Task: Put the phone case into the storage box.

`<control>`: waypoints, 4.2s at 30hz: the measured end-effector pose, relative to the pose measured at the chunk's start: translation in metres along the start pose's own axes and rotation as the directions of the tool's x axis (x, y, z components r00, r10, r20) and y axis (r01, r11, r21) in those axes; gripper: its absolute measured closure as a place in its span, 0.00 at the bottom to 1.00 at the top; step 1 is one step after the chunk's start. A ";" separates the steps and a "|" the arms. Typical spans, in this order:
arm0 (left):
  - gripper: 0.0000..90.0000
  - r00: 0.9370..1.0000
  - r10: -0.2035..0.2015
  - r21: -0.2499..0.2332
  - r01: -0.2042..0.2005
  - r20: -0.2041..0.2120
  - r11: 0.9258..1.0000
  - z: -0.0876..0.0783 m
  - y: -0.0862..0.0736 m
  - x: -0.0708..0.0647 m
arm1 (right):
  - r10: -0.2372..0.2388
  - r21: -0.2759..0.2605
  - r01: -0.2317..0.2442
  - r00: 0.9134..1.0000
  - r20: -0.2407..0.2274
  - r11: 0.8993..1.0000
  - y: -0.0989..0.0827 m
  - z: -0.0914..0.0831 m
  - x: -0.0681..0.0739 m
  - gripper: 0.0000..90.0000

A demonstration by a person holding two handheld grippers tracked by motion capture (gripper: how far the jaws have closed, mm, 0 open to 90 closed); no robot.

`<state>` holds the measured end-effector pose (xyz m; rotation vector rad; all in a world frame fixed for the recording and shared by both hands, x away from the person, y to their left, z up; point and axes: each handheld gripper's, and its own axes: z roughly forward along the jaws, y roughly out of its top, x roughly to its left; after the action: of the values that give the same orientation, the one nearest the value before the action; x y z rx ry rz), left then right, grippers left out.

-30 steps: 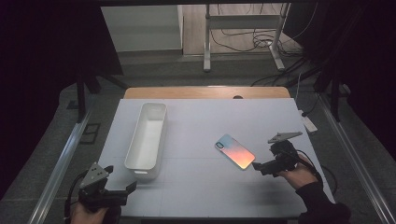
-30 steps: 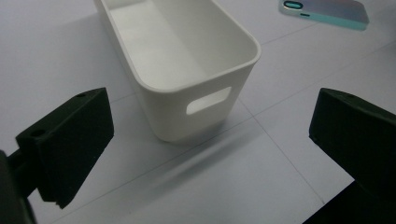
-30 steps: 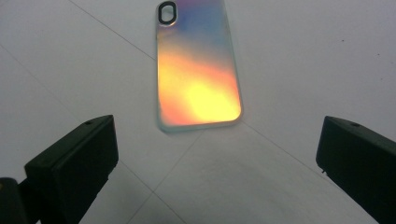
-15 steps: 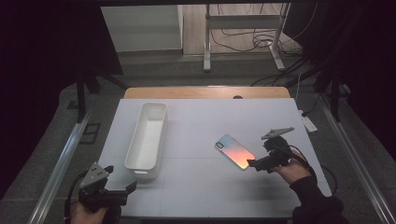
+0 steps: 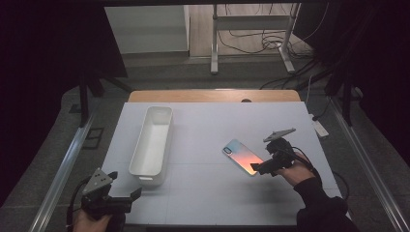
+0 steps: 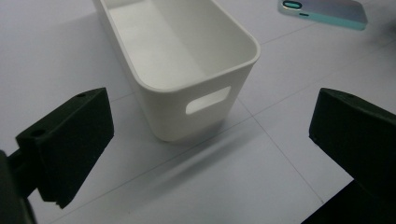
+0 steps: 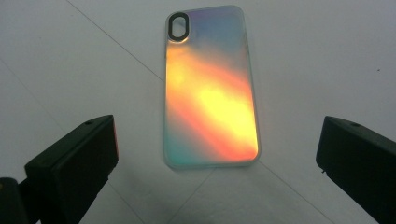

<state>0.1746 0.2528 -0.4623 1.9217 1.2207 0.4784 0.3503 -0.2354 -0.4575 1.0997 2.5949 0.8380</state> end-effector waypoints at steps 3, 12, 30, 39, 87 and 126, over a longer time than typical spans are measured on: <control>0.00 1.000 0.000 0.000 0.000 -0.001 1.000 0.000 0.000 0.000 | -0.001 0.006 0.001 1.000 0.002 1.000 0.002 0.002 0.000 0.00; 0.00 1.000 0.001 0.001 -0.001 -0.001 1.000 0.000 0.000 0.000 | -0.013 0.020 0.013 1.000 -0.002 1.000 0.009 0.010 0.000 0.00; 0.01 1.000 0.001 0.002 -0.001 -0.001 1.000 0.000 0.000 0.000 | -0.034 0.035 0.034 0.999 -0.004 0.999 0.023 0.027 0.000 0.00; 0.01 1.000 0.001 0.001 -0.001 -0.001 1.000 0.000 0.000 0.000 | -0.033 0.043 0.033 0.999 -0.009 0.999 0.029 0.036 0.002 0.00; 0.01 1.000 0.005 0.001 -0.005 -0.003 1.000 0.000 0.000 -0.001 | -0.095 0.155 0.089 0.995 0.029 0.984 0.015 0.084 0.005 0.00; 0.02 1.000 -0.007 0.001 0.007 0.008 1.000 0.000 0.000 0.001 | -0.070 0.161 0.065 0.997 0.022 0.985 0.016 0.074 0.006 0.19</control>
<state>0.1752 0.2536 -0.4620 1.9177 1.2226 0.4664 0.3842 -0.1910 -0.5084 1.0481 2.6984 0.6043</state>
